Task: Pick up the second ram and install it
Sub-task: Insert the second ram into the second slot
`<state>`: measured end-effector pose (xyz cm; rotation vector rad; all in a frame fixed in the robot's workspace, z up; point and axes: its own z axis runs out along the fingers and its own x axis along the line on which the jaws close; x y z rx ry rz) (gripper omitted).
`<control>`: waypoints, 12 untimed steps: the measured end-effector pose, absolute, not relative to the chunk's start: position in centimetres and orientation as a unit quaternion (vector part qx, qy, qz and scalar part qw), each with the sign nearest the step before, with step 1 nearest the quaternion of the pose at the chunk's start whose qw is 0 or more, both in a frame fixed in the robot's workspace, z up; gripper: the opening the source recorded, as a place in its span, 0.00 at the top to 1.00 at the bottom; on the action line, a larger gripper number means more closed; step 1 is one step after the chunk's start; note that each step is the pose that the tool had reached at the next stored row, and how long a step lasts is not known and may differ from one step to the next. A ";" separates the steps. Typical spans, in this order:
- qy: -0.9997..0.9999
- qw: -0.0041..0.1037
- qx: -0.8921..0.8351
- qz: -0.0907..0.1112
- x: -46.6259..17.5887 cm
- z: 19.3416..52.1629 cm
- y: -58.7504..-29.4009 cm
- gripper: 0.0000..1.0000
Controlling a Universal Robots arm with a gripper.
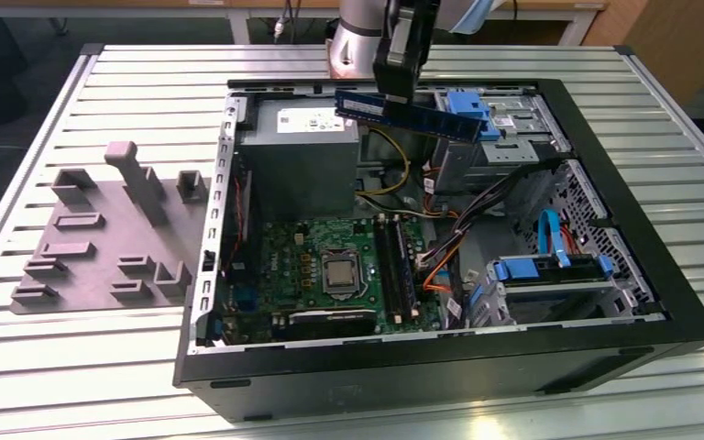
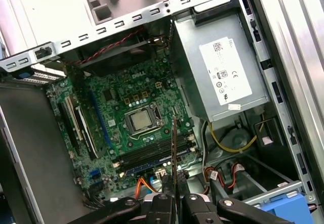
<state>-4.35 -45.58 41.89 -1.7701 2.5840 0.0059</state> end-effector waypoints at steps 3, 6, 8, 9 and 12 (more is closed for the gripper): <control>0.828 0.005 -0.561 0.002 -4.3 41.9 -45.6 0.86; 0.831 0.005 -0.557 0.002 -4.3 41.9 -45.6 0.86; 0.832 0.005 -0.554 0.002 -4.3 41.9 -45.6 0.86; 0.833 0.005 -0.553 0.002 -4.3 41.9 -45.6 0.86; 0.836 0.005 -0.549 0.002 -4.3 41.9 -45.6 0.86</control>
